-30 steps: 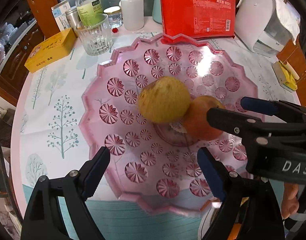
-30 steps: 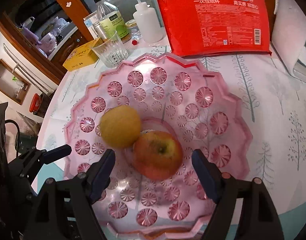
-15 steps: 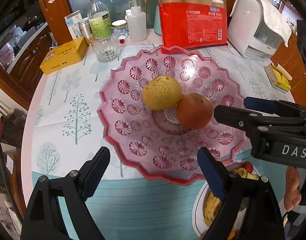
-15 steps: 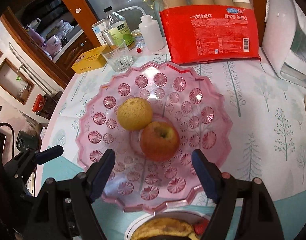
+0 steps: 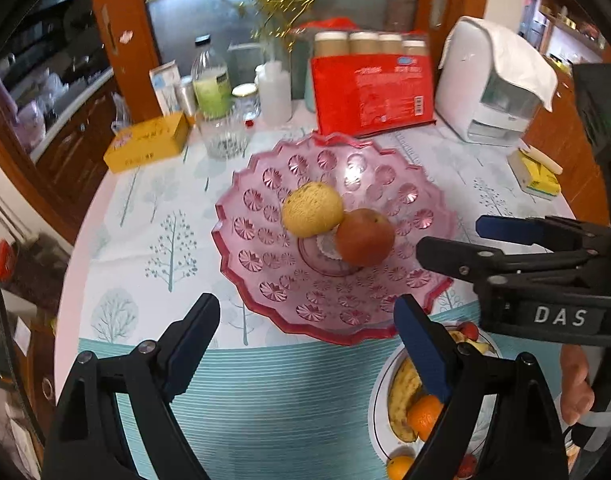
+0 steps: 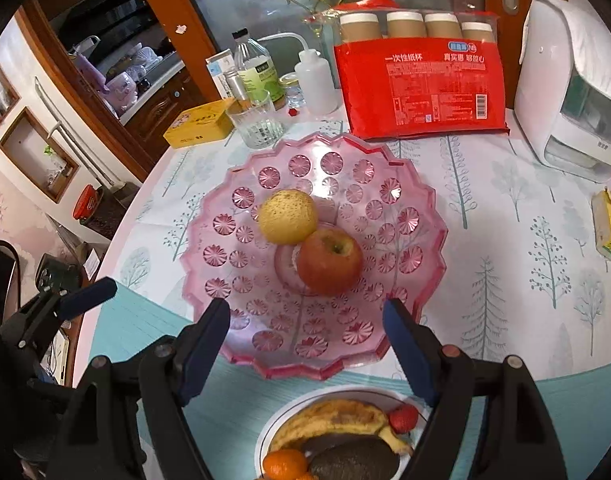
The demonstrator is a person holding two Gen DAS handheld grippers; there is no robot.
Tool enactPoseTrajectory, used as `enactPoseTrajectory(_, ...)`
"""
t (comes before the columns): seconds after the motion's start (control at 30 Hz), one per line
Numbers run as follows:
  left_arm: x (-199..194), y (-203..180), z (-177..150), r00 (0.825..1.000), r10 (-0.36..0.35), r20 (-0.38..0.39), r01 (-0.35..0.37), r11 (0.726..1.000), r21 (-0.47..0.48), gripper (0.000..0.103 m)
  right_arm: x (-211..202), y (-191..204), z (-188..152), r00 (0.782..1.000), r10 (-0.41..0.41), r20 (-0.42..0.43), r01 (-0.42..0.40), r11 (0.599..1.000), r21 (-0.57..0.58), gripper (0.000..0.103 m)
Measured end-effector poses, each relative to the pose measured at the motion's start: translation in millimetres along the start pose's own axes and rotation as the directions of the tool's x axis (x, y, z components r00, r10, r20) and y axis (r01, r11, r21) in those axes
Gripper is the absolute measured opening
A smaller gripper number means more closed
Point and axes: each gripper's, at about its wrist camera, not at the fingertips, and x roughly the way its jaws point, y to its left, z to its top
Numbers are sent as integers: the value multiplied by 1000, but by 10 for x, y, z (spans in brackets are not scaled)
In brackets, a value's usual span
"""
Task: Organize fruits
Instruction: 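Move both tools back toward the fruit plate over the mandarins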
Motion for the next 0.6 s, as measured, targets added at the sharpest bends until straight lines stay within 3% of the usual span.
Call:
enactPoseTrajectory(0.27, -236, -93, -88, 999, -30, -25, 29, 999, -34, 88, -377, 60, -162, 999, -20, 39, 22, 999, -47, 79)
enactPoseTrajectory(0.6, -630, -301, -370, 998, -54, 15, 55, 997, -49, 89, -1038, -50, -490, 988, -66, 142, 78, 993, -85, 79)
